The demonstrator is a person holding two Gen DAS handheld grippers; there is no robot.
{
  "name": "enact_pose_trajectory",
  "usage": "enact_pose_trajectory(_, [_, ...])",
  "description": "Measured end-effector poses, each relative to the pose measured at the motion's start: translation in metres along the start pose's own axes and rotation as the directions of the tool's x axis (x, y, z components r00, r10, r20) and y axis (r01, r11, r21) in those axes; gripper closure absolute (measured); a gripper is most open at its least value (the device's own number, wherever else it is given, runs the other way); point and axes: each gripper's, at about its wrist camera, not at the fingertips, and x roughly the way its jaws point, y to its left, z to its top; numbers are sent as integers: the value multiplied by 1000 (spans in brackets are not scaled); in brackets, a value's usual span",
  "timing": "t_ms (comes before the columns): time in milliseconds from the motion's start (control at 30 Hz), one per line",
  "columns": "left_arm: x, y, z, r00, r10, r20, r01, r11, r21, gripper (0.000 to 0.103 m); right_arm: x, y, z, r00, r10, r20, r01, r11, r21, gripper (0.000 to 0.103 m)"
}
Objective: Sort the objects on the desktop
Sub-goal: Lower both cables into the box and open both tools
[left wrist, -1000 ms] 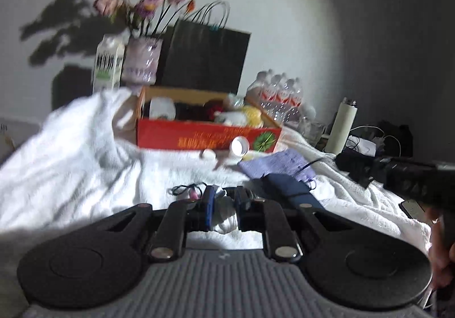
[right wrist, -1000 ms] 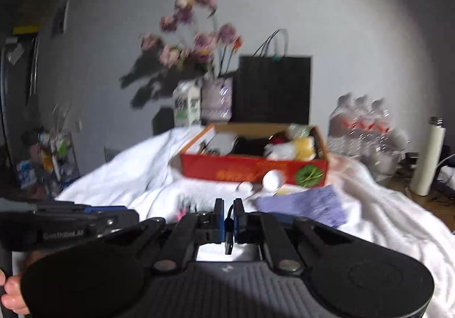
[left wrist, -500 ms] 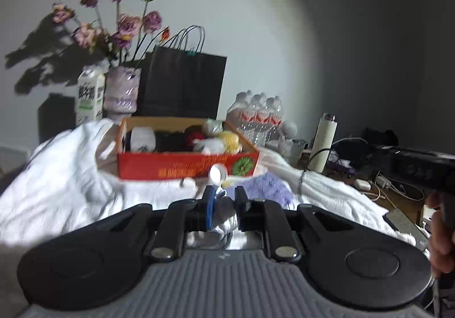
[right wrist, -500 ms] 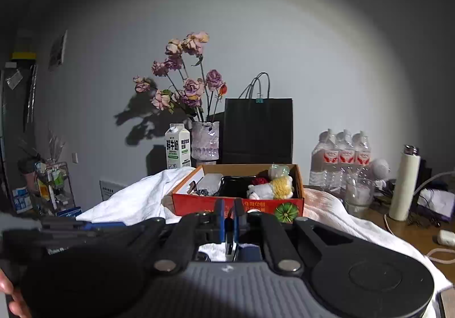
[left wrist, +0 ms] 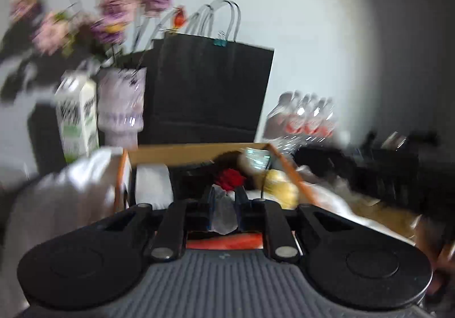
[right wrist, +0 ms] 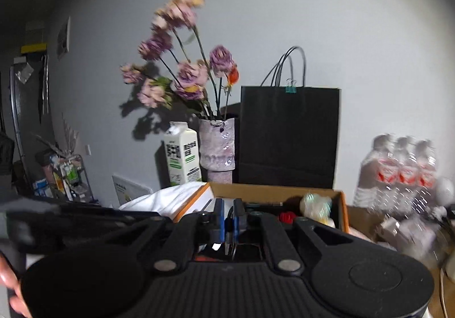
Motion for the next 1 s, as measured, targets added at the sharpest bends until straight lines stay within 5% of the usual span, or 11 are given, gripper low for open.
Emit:
enact_pose_trajectory(100, [50,4,14,998,48,-29,-49,998,-27,87,64,-26,19,994,54,-93,-47,996,78,98])
enact_pose_trajectory(300, [144,21,17,992,71,-109,-80,993,-87,87,165,-61,24,973,29,-228,0,992,126,98])
enact_pose_trajectory(467, [203,44,6,977,92,-193,-126,977,-174,85,221,-78,13,936,-85,-342,114,991,65,98])
enact_pose_trajectory(533, [214,46,5,969,119,-216,-156,975,-161,70,237,-82,6,903,-186,-387,206,979,8,89])
enact_pose_trajectory(600, [211,49,9,975,115,-188,-150,971,-185,58,243,-85,5,871,-291,-395,301,953,-37,69])
enact_pose_trajectory(700, [195,49,22,987,85,-135,-107,980,-169,38,225,-91,15,905,-266,-331,290,957,24,54])
enact_pose_trajectory(800, [177,50,36,985,126,-119,-144,977,-156,19,204,-93,24,905,-309,-292,336,941,46,36])
enact_pose_trajectory(933, [153,53,41,970,217,-105,-231,963,-141,5,175,-94,21,925,-296,-240,307,952,11,31])
enact_pose_trajectory(1000, [144,51,34,950,291,-110,-301,949,-94,5,165,-90,14,908,-351,-229,354,935,-32,28])
